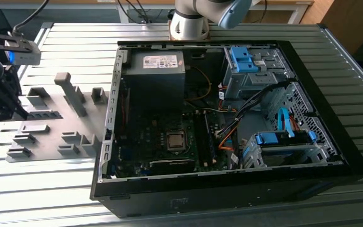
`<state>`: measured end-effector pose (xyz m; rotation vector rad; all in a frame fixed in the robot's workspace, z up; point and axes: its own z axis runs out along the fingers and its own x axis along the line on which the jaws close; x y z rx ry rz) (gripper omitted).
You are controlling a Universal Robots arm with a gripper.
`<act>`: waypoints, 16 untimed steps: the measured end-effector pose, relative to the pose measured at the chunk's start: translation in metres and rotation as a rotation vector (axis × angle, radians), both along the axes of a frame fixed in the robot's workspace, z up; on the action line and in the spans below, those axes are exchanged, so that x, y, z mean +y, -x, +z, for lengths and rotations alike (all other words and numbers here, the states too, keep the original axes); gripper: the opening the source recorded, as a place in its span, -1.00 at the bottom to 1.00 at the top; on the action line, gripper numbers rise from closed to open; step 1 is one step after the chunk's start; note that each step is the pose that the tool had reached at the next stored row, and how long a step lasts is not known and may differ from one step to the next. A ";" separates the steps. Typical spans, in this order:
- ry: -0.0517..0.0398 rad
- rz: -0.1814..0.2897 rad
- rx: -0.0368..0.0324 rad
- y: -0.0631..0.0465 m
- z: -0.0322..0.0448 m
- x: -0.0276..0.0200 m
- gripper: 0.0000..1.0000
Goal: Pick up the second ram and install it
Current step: 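Pick up the second ram and move it above second insertion slot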
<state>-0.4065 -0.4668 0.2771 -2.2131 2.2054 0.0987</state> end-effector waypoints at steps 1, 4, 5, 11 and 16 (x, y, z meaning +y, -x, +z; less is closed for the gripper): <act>0.0000 0.000 0.0000 0.000 0.0030 0.0000 -0.73; 0.0000 0.000 0.0000 0.000 0.0130 0.0000 -0.73; 0.0000 0.000 -0.0001 0.000 0.0164 0.0001 -0.73; 0.0000 0.000 0.0000 0.000 0.0381 0.0001 -0.73; 0.0000 0.000 -0.0001 0.000 0.0561 0.0001 -0.73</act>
